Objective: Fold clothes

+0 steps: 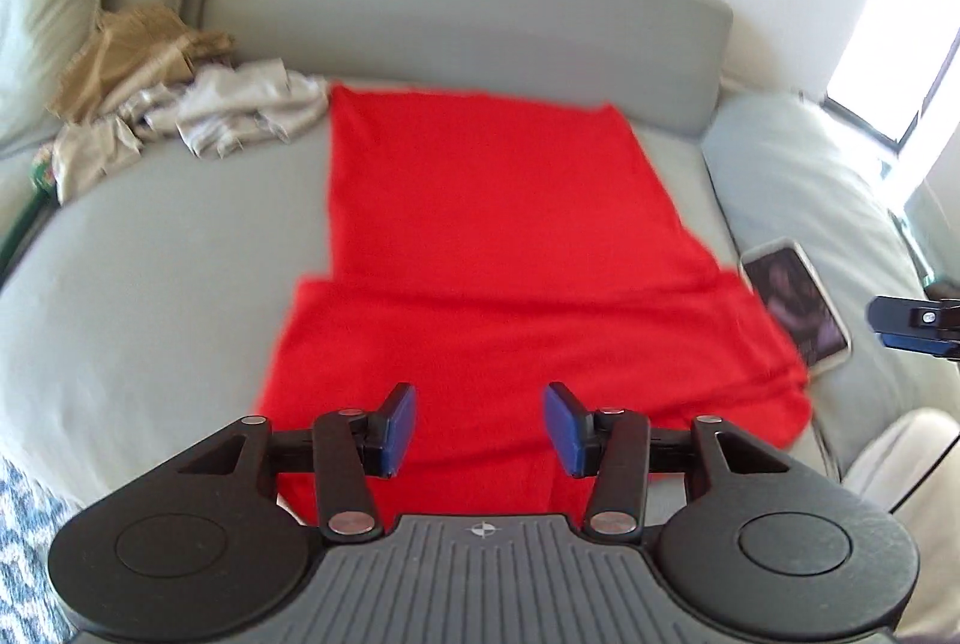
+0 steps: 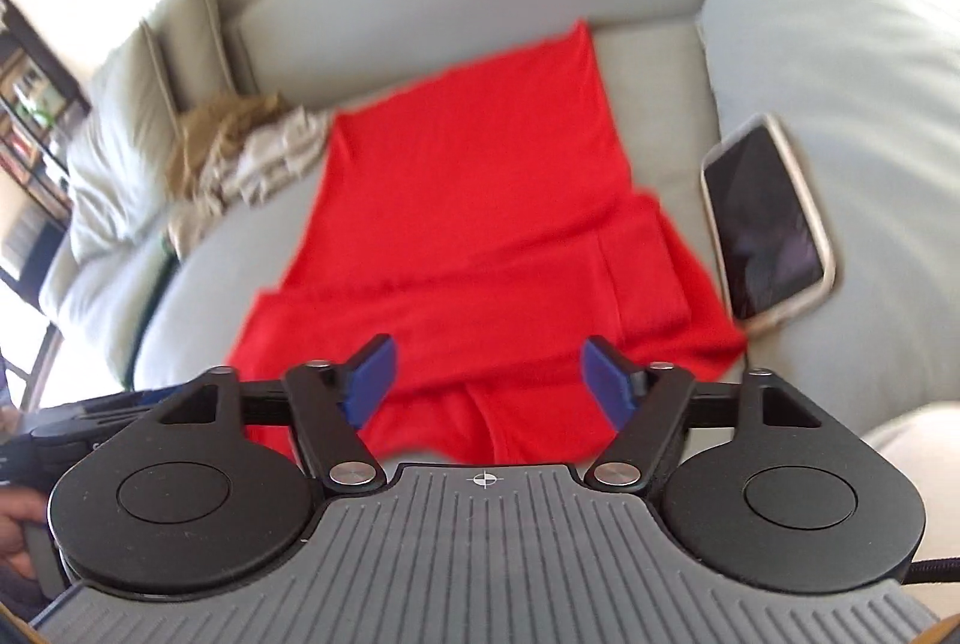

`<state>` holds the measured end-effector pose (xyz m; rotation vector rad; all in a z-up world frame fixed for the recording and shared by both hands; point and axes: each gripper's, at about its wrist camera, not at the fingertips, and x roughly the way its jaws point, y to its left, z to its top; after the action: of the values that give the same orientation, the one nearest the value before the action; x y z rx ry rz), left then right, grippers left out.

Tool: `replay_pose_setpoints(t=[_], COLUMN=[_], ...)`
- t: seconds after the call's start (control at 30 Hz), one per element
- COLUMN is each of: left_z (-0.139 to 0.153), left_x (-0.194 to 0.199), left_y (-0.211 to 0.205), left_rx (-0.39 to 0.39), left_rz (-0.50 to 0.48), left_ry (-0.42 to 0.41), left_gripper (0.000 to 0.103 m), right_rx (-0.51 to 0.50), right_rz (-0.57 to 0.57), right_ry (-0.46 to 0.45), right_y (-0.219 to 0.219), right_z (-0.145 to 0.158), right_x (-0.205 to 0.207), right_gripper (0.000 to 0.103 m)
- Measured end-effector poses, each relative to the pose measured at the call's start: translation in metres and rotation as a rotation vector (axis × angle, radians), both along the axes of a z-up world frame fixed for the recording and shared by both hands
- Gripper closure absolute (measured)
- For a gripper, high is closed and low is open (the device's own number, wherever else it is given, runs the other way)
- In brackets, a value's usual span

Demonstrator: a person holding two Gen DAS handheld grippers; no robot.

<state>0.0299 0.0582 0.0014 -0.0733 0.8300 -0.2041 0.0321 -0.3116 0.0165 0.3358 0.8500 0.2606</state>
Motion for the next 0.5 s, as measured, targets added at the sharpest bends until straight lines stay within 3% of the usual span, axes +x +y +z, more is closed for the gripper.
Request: replay_pose_setpoints(t=[0.1, 0.17, 0.23, 0.37, 0.5], left_z=[0.020, 0.029, 0.033, 0.024, -0.009], left_x=[0.017, 0.033, 0.056, 0.119, 0.183], left_y=[0.011, 0.019, 0.026, 0.055, 0.088], left_rx=[-0.012, -0.033, -0.059, -0.115, -0.195], left_rz=[0.043, 0.067, 0.100, 0.150, 0.192], left_ry=[-0.057, -0.075, -0.070, -0.016, 0.022], left_gripper=[0.050, 0.043, 0.044, 0.046, 0.046], right_rx=[-0.014, -0.011, -0.001, 0.033, 0.087], right_rz=[-0.026, -0.038, -0.039, -0.038, -0.021], right_ry=[-0.094, -0.140, -0.161, -0.138, -0.073], right_y=[-0.007, -0.010, -0.013, -0.017, -0.023], right_z=[0.029, 0.044, 0.053, 0.058, 0.043], right_x=[0.013, 0.025, 0.044, 0.093, 0.151], right_gripper=[0.018, 0.015, 0.014, 0.014, 0.014])
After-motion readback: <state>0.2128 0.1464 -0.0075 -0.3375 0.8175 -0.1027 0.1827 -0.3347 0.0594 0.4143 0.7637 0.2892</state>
